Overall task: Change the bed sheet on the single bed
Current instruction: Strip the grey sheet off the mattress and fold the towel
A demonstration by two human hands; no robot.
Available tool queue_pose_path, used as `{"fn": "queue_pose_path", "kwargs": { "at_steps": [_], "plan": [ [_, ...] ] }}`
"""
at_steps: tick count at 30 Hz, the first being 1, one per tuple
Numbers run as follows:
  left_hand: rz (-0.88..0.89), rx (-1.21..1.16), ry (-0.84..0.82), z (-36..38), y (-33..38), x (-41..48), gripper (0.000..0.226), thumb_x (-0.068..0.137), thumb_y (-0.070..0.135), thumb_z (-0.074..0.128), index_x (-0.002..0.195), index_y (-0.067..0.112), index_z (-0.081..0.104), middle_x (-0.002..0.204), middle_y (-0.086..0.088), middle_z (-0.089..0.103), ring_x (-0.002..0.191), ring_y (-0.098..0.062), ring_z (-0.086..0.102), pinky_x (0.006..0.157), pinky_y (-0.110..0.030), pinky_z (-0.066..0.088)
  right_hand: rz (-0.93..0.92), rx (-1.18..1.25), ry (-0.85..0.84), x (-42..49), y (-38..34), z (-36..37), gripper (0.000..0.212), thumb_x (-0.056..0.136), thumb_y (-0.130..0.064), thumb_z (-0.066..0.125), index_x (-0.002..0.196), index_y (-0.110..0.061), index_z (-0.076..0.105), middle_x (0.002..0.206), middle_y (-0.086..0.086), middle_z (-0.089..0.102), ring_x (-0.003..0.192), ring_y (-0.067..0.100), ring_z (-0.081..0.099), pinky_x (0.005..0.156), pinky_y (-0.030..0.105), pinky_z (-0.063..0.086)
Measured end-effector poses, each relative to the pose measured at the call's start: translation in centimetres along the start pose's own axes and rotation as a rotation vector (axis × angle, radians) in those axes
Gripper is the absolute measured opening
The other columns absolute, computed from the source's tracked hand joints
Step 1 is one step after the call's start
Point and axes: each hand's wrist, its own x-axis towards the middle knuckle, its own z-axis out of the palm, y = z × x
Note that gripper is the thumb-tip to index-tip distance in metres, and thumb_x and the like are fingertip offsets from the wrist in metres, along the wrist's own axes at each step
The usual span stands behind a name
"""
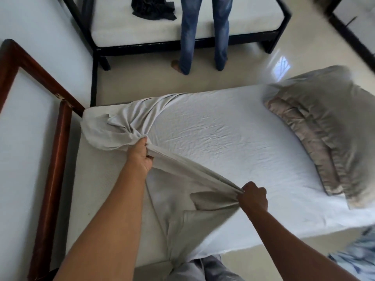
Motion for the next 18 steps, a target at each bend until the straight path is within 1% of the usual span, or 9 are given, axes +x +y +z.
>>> {"fn": "queue_pose_path", "kwargs": {
  "at_steps": [2,4,7,9,11,13,14,16,18],
  "plan": [
    [0.041,0.031,0.022,1.2,0.7,0.4,0.031,0.095,0.021,0.067,0.124,0.011,0.062,0.113,-0.011,0.069,0.083,-0.02,0.067,0.063,-0.033,0.059,-0.004,0.142,0.072,0.3,0.4,-0.9,0.023,0.082,-0.009,0.058,0.099,-0.023,0.064,0.103,0.008,0.065,0.092,0.031,0.066,0.081,0.035,0.054],
    [0.06,0.083,0.019,2.4,1.2,0.5,0.01,0.096,0.024,0.066,0.101,0.015,0.063,0.098,-0.005,0.066,0.08,-0.016,0.064,0.067,-0.032,0.058,-0.039,0.372,0.009,0.7,0.5,-1.4,0.022,0.078,-0.008,0.059,0.09,-0.025,0.066,0.093,0.004,0.072,0.086,0.027,0.07,0.079,0.041,0.061],
    [0.049,0.132,-0.037,4.0,1.6,0.8,0.014,0.099,0.026,0.063,0.088,0.019,0.058,0.093,-0.002,0.063,0.088,-0.018,0.062,0.076,-0.036,0.057,-0.189,0.502,-0.116,1.3,0.3,-2.1,0.022,0.087,-0.003,0.059,0.087,-0.021,0.07,0.083,0.001,0.072,0.083,0.022,0.07,0.086,0.049,0.06],
    [0.055,0.172,-0.051,4.5,1.8,1.1,0.013,0.1,0.026,0.061,0.09,0.018,0.058,0.092,-0.003,0.062,0.085,-0.018,0.062,0.069,-0.034,0.058,-0.292,0.452,-0.117,1.1,-0.3,-2.8,0.021,0.096,-0.009,0.056,0.088,-0.021,0.072,0.077,-0.009,0.068,0.076,0.014,0.064,0.082,0.041,0.056],
    [0.06,0.188,-0.058,4.7,1.9,1.5,0.01,0.101,0.025,0.06,0.1,0.015,0.059,0.098,-0.006,0.063,0.08,-0.016,0.063,0.06,-0.032,0.056,-0.309,0.505,-0.112,0.6,-0.6,-3.7,0.023,0.1,-0.013,0.054,0.096,-0.021,0.074,0.082,-0.008,0.072,0.08,0.013,0.066,0.081,0.036,0.053],
    [0.055,0.193,-0.052,4.9,2.0,1.7,0.022,0.102,0.026,0.057,0.119,0.013,0.055,0.111,-0.009,0.061,0.08,-0.017,0.062,0.059,-0.033,0.055,-0.207,0.736,-0.222,0.3,-0.4,-4.3,0.025,0.101,-0.011,0.05,0.105,-0.016,0.074,0.092,0.0,0.076,0.087,0.015,0.071,0.086,0.034,0.055],
    [0.053,0.189,-0.037,5.0,2.2,1.7,0.028,0.103,0.026,0.056,0.127,0.013,0.052,0.115,-0.01,0.06,0.082,-0.018,0.062,0.06,-0.034,0.055,-0.162,0.865,-0.297,0.3,-0.2,-4.5,0.025,0.101,-0.008,0.048,0.107,-0.011,0.072,0.092,0.004,0.075,0.084,0.014,0.071,0.088,0.032,0.055],
    [0.038,0.195,-0.003,5.1,2.6,1.8,0.03,0.104,0.026,0.053,0.13,0.013,0.051,0.119,-0.012,0.059,0.085,-0.021,0.061,0.064,-0.036,0.054,-0.1,1.084,-0.409,0.2,0.3,-5.3,0.024,0.098,0.002,0.048,0.112,0.0,0.068,0.096,0.016,0.071,0.084,0.018,0.068,0.086,0.034,0.056],
    [0.036,0.204,0.022,5.1,3.0,2.2,0.032,0.104,0.026,0.052,0.132,0.01,0.051,0.12,-0.014,0.058,0.086,-0.022,0.061,0.062,-0.037,0.054,0.0,1.256,-0.47,0.1,0.8,-6.1,0.025,0.097,0.0,0.05,0.114,0.001,0.068,0.107,0.021,0.072,0.093,0.027,0.068,0.08,0.038,0.058]
  ]
}}
